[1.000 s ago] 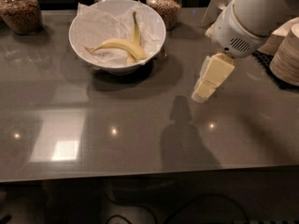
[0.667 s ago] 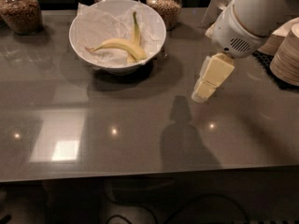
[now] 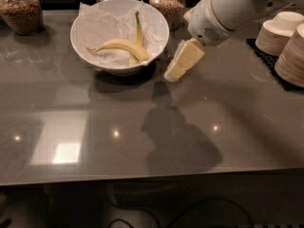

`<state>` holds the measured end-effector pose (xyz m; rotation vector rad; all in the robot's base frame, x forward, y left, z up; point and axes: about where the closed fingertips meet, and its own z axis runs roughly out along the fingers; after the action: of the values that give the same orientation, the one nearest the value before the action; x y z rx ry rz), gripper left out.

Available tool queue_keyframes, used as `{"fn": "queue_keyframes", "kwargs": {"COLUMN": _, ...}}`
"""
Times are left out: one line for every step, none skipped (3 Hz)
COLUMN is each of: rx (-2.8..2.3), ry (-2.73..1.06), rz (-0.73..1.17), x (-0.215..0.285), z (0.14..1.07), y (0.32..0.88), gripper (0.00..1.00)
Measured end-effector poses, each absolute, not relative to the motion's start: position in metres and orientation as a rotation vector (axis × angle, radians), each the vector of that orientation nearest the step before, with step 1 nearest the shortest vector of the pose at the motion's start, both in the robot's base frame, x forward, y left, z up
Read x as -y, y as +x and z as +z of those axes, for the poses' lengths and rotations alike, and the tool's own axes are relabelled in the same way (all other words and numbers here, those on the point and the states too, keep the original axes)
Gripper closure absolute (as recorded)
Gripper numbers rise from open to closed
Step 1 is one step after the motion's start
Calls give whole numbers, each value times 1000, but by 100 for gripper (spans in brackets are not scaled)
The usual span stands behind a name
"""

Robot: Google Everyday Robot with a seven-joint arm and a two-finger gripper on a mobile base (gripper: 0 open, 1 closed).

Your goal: Pick banana from white bowl

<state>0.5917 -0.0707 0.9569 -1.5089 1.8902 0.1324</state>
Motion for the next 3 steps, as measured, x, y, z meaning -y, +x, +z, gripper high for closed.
{"fn": "queue_keyframes", "kwargs": {"rx": -1799, "ry": -1465, "rz": 190, "x": 29, "z": 964, "y": 632, "gripper": 0}}
{"fn": "queue_keyframes", "kwargs": {"rx": -1729, "ry": -1432, "rz": 253, "x": -25, "z": 972, "y": 666, "gripper": 0}}
{"fn": "queue_keyframes", "kwargs": {"rx": -1730, "ry": -1428, "rz": 254, "x": -25, "z": 972, "y": 666, "gripper": 0}}
